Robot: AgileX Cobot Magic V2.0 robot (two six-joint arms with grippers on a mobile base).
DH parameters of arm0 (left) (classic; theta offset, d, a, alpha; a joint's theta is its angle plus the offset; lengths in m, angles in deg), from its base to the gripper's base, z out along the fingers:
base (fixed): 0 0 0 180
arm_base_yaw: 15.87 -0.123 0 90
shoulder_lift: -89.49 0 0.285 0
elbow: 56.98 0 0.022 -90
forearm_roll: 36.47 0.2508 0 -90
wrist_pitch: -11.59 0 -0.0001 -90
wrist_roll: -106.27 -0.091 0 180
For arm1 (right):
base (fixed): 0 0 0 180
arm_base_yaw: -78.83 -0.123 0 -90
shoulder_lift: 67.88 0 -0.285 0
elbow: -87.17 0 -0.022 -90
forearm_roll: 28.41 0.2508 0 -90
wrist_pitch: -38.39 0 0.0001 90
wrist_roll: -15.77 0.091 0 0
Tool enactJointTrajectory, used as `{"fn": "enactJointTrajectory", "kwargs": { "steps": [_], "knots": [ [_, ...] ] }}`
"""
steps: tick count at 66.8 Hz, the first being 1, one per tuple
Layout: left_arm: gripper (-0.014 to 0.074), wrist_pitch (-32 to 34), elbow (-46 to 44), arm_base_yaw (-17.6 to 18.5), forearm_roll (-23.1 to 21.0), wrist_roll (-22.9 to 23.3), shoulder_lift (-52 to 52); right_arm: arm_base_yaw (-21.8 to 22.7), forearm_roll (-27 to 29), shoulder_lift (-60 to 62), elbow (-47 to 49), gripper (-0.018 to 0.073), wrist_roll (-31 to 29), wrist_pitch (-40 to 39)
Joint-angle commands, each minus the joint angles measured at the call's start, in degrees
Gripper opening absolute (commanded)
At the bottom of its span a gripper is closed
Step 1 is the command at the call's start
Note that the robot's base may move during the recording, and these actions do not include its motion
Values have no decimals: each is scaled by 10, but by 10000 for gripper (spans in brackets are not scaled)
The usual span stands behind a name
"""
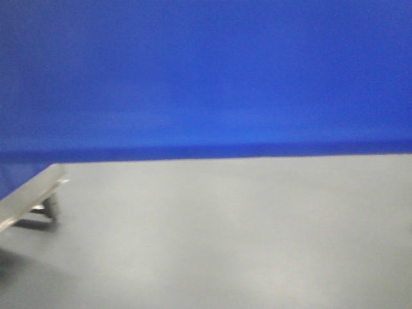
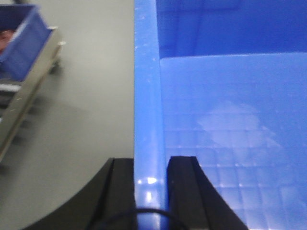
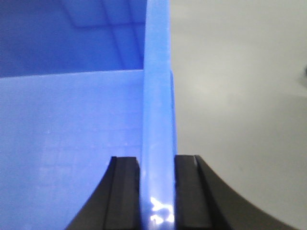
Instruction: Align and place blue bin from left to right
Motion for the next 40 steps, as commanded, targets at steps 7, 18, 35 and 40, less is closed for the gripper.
{"fn": "enactJointTrajectory", "kwargs": {
  "steps": [7,18,35,40],
  "knots": [
    [-111,44,-5,6,14,-2,-6,-5,-18,5,6,-70,-3,-78],
    [-111,44,-5,6,14,-2,-6,-5,-18,5,6,-70,-3,-79],
    [-111,44,-5,6,14,-2,-6,-5,-18,5,6,-70,-3,-79],
    [-111,44,-5,6,14,-2,-6,-5,-18,5,6,-70,-3,-80]
  ]
}}
